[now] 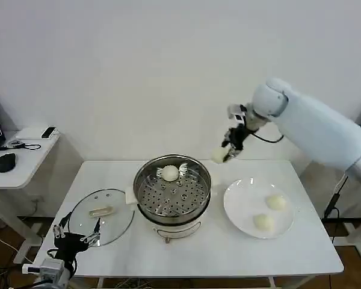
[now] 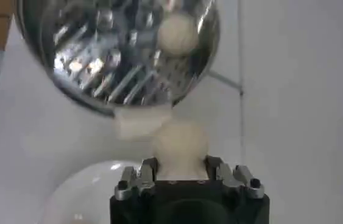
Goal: Take steamed baozi put them in steamer then cover it.
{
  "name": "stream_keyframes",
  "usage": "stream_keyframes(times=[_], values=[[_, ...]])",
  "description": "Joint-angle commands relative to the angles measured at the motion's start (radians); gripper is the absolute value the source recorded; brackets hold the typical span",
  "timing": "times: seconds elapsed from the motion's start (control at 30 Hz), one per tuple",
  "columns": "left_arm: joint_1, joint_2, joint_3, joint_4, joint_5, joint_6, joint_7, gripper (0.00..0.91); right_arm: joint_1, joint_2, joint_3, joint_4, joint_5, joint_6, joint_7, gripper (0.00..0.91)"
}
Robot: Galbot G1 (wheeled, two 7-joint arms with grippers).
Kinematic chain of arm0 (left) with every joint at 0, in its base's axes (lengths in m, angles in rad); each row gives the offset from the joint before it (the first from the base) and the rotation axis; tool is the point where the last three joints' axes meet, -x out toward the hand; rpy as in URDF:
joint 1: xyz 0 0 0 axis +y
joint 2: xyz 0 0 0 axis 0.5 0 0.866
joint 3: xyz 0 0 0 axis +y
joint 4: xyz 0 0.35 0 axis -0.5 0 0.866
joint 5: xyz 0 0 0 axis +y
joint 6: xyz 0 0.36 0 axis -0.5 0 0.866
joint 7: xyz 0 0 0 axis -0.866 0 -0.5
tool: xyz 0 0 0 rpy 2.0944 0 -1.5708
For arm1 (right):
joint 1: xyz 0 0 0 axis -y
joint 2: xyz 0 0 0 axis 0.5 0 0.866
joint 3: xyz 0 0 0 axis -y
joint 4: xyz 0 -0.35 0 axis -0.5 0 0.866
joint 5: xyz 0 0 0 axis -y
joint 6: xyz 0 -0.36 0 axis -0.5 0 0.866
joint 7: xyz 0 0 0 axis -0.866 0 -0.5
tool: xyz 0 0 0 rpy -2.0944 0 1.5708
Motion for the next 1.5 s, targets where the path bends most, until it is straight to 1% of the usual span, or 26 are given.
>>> stream_keyframes(times=[0.03, 0.13, 0.27, 0.3, 0.5, 0.63, 0.73, 0.9, 1.03, 1.3, 1.5], values=[[-0.003, -0.002, -0.004, -0.033, 0.004, 0.015, 0.001, 0.907, 0.095, 0.097, -0.061, 0.013, 0.104, -0.043, -0.001, 0.534], [-0.009, -0.005, -0.005, -0.027, 0.005, 0.016, 0.0, 0.907, 0.081, 0.159, -0.083, 0.014, 0.132, -0.061, 0.011, 0.534], [-0.013, -0.018, -0.004, -0.018, 0.005, 0.015, -0.001, 0.907, 0.033, 0.233, -0.088, -0.007, 0.131, -0.068, 0.016, 0.534], [-0.014, -0.021, -0.004, -0.017, 0.005, 0.015, -0.001, 0.907, 0.016, 0.258, -0.089, -0.022, 0.126, -0.067, 0.018, 0.534], [-0.017, -0.025, -0.006, -0.016, 0.005, 0.015, 0.001, 0.907, -0.061, 0.337, -0.089, -0.101, 0.09, -0.064, 0.026, 0.534], [-0.021, -0.021, -0.011, -0.005, 0.003, 0.015, 0.0, 0.907, -0.108, 0.396, -0.062, -0.191, 0.034, -0.051, 0.031, 0.534], [-0.026, -0.018, -0.012, 0.009, 0.003, 0.014, 0.0, 0.907, -0.135, 0.429, -0.047, -0.228, 0.009, -0.044, 0.037, 0.534], [-0.036, -0.018, -0.009, 0.023, 0.002, 0.014, 0.001, 0.907, -0.157, 0.451, -0.046, -0.223, 0.002, -0.044, 0.041, 0.534], [-0.041, -0.018, -0.006, 0.032, 0.002, 0.014, 0.0, 0.907, -0.175, 0.472, -0.045, -0.238, -0.018, -0.036, 0.062, 0.534], [-0.04, -0.008, -0.02, 0.033, -0.004, 0.014, 0.004, 0.907, -0.206, 0.482, -0.031, -0.256, -0.059, -0.023, 0.078, 0.534], [-0.042, -0.009, -0.016, 0.031, -0.005, 0.013, 0.005, 0.907, -0.21, 0.5, -0.019, -0.302, -0.086, -0.01, 0.095, 0.534]])
